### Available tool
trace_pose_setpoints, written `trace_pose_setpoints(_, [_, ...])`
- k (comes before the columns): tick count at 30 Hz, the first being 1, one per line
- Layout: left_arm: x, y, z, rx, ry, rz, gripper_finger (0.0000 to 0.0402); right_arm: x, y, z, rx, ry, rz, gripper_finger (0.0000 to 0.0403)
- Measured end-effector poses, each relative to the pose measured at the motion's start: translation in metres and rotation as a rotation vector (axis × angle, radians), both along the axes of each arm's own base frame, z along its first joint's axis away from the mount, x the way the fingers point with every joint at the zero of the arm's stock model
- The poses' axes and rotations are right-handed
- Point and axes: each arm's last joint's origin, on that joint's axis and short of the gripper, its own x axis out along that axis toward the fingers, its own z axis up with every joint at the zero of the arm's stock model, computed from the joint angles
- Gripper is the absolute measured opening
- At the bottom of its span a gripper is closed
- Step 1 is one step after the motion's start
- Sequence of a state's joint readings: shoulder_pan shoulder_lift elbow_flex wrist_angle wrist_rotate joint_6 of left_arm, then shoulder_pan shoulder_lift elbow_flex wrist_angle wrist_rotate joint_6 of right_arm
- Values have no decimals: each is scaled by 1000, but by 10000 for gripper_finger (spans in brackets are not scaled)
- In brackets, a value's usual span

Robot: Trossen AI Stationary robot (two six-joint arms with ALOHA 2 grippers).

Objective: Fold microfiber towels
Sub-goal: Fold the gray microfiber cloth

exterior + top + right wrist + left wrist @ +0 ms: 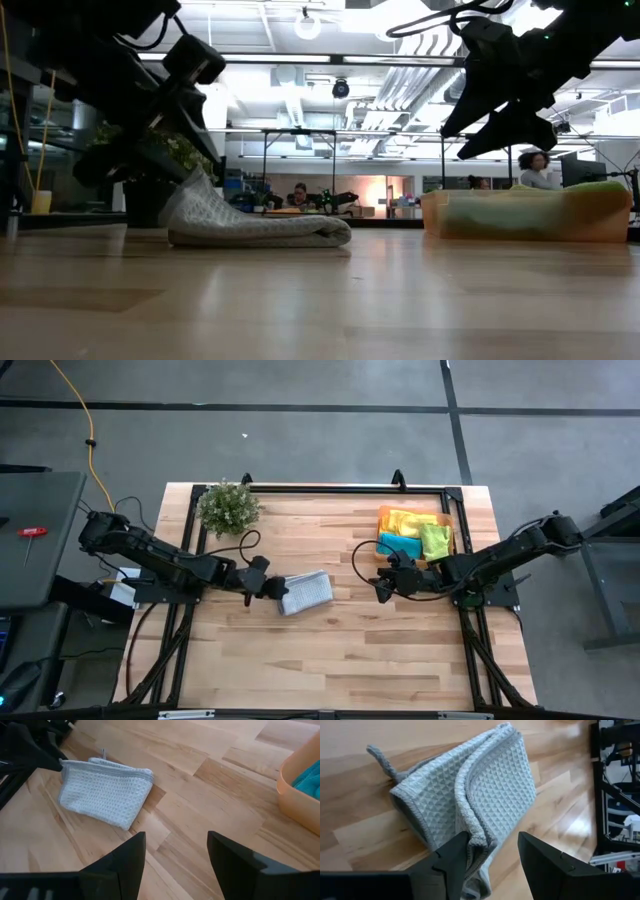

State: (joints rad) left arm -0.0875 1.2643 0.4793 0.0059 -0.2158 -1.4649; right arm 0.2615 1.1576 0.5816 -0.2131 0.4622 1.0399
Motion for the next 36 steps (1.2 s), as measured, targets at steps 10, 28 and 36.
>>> trace_pose_setpoints(10, [-1, 1, -7, 3, 51, 7, 163, 0, 0, 0, 0, 0, 0, 204])
trace_pose_setpoints(28, [5, 12, -20, 17, 88, 69, 55, 0, -1, 0, -16, -4, -17, 204])
trace_pose_setpoints(36, [14, 22, -11, 26, -29, 59, 8, 0, -1, 0, -16, -4, -17, 204])
